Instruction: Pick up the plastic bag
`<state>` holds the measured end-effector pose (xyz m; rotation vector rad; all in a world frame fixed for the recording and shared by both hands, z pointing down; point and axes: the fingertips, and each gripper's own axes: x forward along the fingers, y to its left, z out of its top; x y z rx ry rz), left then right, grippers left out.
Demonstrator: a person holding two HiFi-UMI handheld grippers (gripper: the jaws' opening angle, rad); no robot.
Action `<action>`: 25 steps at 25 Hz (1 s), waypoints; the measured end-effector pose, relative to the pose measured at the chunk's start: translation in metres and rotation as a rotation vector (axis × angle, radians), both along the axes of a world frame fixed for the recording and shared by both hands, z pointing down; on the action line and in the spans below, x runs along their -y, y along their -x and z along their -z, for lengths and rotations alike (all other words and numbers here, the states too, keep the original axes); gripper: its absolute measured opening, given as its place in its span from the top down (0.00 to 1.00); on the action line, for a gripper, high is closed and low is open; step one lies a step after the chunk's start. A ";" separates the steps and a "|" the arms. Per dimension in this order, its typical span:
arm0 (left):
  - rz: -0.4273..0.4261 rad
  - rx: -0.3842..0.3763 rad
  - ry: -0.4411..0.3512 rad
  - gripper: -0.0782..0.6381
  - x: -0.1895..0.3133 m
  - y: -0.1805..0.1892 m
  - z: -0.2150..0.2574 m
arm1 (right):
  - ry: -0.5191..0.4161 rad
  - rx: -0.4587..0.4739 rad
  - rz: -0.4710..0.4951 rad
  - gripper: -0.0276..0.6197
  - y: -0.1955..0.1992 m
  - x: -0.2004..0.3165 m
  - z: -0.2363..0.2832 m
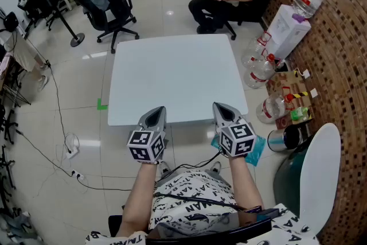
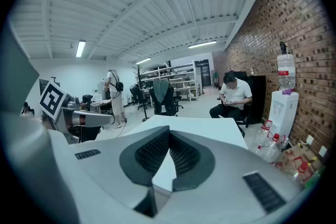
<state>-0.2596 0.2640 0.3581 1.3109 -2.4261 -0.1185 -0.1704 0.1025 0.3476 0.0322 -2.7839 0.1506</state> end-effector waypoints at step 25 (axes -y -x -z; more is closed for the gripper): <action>-0.681 -0.099 0.120 0.89 0.249 -0.215 -0.071 | 0.110 -0.114 -0.577 0.55 -0.219 0.157 -0.087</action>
